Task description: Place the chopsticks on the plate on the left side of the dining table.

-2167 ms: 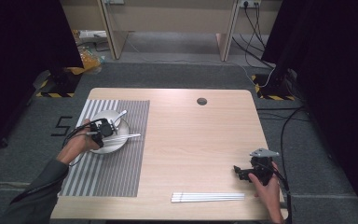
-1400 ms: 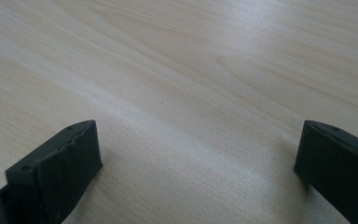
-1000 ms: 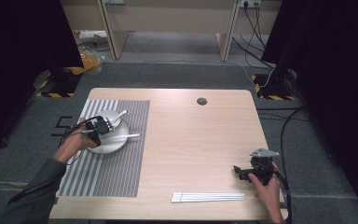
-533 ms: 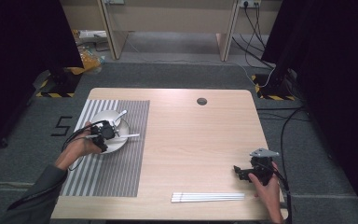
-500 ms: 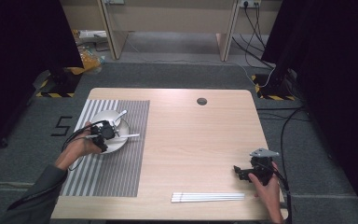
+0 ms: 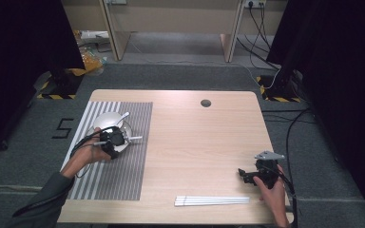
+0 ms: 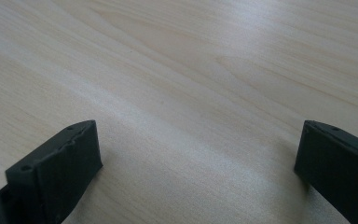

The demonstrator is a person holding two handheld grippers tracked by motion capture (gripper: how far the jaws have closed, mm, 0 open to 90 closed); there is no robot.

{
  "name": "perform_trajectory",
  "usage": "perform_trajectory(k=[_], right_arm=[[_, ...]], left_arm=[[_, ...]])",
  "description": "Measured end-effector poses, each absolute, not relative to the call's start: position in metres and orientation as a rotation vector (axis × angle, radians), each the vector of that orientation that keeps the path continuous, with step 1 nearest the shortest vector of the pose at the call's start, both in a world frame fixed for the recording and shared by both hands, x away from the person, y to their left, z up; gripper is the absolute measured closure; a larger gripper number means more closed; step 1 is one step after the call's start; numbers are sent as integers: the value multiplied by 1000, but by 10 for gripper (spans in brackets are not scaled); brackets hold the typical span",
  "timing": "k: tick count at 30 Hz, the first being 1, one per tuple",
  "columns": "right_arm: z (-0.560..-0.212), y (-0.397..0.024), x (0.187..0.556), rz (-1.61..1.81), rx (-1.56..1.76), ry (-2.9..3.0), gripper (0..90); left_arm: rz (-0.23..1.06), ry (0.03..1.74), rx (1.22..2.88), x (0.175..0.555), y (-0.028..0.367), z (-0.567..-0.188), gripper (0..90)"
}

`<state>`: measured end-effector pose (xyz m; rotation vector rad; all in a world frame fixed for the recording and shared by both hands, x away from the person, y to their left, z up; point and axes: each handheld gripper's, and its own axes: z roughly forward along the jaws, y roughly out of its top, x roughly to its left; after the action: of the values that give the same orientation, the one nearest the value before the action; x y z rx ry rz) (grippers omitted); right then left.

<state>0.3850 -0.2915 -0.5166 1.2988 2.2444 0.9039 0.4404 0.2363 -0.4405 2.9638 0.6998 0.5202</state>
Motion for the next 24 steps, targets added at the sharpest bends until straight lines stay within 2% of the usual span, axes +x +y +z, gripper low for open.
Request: perform_trajectory(k=[6,12,24], right_arm=[[-517,-292,385,904,1299,2244,3],[-517,-291,385,904,1299,2244,3],[-517,-291,385,904,1299,2244,3]], left_arm=[[489,675,2918,436,225,-439,555],[467,665,2858,432,215,-439,475],[400,635,2761,418,192,-443,374]])
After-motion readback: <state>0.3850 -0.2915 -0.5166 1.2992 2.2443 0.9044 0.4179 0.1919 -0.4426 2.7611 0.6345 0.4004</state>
